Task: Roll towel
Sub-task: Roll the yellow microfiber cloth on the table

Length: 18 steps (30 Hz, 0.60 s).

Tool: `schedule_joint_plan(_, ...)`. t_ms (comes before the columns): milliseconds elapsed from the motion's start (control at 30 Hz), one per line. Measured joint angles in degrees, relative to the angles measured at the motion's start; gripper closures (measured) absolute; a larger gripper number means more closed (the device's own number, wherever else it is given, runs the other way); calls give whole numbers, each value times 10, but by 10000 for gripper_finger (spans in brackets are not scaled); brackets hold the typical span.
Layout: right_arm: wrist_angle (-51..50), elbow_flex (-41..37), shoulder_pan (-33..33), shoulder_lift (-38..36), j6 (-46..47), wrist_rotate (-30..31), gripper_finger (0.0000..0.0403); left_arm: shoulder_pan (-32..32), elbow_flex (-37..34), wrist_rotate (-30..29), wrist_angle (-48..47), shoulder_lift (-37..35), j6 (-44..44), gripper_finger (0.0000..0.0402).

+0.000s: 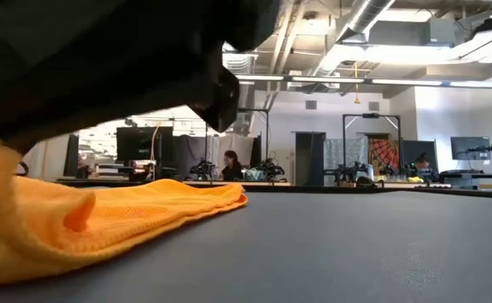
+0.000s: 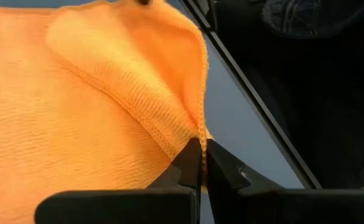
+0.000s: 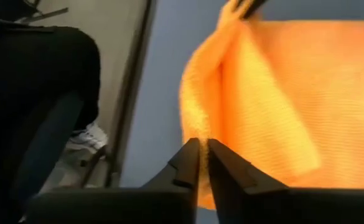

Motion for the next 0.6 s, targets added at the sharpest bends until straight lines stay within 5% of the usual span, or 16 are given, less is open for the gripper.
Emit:
schedule_joint_plan(367,-7,0,-34,0,-14,39,209,0,0,4,-2,0,1,401)
schedule_joint_plan(600,-59,0,-39,0,-9,32,176,0,0,12,-3,0,8,401)
